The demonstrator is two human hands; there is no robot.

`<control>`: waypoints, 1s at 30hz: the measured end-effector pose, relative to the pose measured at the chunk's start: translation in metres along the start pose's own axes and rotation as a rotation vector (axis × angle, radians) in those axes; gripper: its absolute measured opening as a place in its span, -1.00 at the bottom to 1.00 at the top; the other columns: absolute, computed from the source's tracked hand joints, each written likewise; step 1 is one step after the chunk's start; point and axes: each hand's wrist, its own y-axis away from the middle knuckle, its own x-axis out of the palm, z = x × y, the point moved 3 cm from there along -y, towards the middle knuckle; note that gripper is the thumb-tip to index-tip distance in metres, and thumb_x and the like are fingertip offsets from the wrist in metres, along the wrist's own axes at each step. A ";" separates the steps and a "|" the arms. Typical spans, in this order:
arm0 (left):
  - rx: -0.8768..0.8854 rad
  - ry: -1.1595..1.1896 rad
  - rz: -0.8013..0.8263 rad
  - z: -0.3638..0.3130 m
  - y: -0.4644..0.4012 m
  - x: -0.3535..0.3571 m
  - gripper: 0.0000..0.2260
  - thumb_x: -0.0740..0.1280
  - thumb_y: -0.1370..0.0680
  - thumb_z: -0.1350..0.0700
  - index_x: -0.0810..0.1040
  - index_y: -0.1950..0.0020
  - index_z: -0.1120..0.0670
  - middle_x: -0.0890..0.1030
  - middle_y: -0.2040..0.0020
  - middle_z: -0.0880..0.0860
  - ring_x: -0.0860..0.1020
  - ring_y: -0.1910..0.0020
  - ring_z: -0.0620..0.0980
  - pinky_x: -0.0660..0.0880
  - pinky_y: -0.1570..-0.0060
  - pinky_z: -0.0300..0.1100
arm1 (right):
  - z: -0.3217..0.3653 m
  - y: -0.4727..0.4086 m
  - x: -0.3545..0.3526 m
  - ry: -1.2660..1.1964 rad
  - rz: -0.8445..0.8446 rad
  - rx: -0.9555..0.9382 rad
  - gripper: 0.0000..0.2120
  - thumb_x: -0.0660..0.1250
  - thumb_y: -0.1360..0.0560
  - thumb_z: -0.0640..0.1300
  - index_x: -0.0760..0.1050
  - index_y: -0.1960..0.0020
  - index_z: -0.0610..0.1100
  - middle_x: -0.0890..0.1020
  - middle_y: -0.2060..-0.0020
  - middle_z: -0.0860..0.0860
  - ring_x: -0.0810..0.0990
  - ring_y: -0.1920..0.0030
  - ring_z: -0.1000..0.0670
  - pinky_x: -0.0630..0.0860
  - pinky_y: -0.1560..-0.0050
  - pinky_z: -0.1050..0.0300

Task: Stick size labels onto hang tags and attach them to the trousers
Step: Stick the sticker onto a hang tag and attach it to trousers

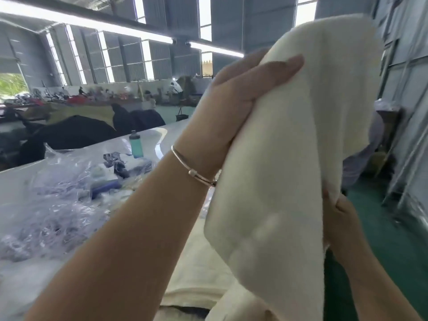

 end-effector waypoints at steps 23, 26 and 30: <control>-1.023 -1.532 -0.146 0.335 0.197 -0.281 -0.50 0.05 -0.62 -0.22 0.21 -0.54 -0.09 0.19 -0.57 -0.02 0.17 -0.53 -0.03 0.09 -0.47 -0.09 | -0.167 0.050 0.230 1.169 1.236 -0.451 -0.40 -0.03 -0.36 0.39 0.63 -0.11 0.20 0.63 -0.19 -0.01 0.59 -0.22 -0.01 -0.13 -0.35 -0.09; -0.968 -1.351 -0.231 0.321 0.211 -0.286 -0.57 0.11 -0.64 -0.15 0.31 -0.51 -0.11 0.23 -0.55 -0.08 0.16 -0.53 -0.11 0.05 -0.45 -0.24 | -0.175 0.041 0.232 1.115 1.157 -0.463 -0.36 -0.04 -0.41 0.41 0.36 -0.40 0.22 0.28 -0.50 -0.02 0.21 -0.51 -0.01 -0.25 -0.42 -0.06; -0.902 -1.066 -0.456 0.261 0.241 -0.286 -0.80 0.32 -0.59 -0.01 0.64 -0.15 -0.01 0.62 -0.20 -0.05 0.52 -0.22 -0.13 0.36 -0.19 -0.38 | -0.163 0.034 0.253 1.068 1.139 -0.425 -0.49 0.13 -0.49 0.33 0.31 -0.39 0.17 0.29 -0.43 0.08 0.21 -0.44 0.00 0.10 -0.39 -0.02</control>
